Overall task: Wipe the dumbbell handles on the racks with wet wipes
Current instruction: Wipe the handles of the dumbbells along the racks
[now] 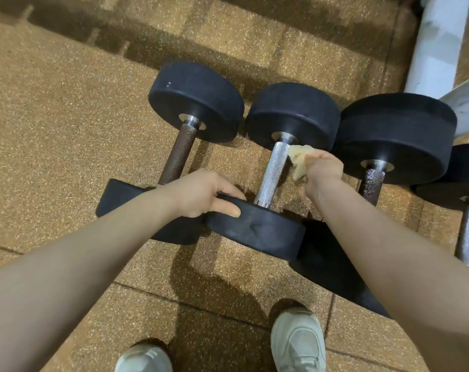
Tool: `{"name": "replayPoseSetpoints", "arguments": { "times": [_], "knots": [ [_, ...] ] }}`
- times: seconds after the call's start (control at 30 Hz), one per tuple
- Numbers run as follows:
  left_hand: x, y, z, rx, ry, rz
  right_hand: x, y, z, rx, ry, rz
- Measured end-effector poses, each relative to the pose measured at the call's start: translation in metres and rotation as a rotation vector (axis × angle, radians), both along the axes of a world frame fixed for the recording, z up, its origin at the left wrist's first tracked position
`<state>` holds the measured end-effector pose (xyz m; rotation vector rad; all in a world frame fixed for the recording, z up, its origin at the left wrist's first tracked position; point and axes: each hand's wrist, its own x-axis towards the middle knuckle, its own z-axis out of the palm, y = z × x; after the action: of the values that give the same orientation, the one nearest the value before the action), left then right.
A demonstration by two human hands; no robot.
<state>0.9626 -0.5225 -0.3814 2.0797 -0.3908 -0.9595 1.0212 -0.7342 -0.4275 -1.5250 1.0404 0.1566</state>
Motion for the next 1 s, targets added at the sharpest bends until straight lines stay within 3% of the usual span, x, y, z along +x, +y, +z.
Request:
{"name": "replayPoseSetpoints", "arguments": {
  "times": [0.07,0.17,0.3,0.37,0.43,0.6,0.8,1.0],
  "knots": [
    [0.001,0.000,-0.001,0.005,0.011,-0.004,0.002,0.008,-0.002,0.027,0.026,0.030],
    [0.002,0.000,-0.001,-0.003,0.032,-0.008,-0.006,0.014,-0.008,-0.089,0.107,0.288],
    [0.001,0.000,-0.001,-0.006,0.036,0.000,-0.040,-0.001,-0.009,-0.219,0.270,0.894],
    [0.001,0.001,-0.001,0.004,0.036,0.010,-0.043,-0.005,-0.002,-0.216,0.367,1.078],
    [0.000,0.001,-0.001,0.017,0.035,0.015,-0.030,-0.005,0.003,-0.274,0.364,1.056],
    [-0.004,-0.001,0.004,0.036,0.028,0.007,-0.010,0.007,0.009,-0.189,0.206,0.613],
    [-0.007,0.000,0.011,0.161,-0.077,-0.026,-0.046,0.000,0.035,-0.159,0.351,0.829],
    [-0.016,0.041,0.046,0.136,-0.223,0.013,-0.043,0.013,0.075,-0.286,0.141,0.684]
  ]
}}
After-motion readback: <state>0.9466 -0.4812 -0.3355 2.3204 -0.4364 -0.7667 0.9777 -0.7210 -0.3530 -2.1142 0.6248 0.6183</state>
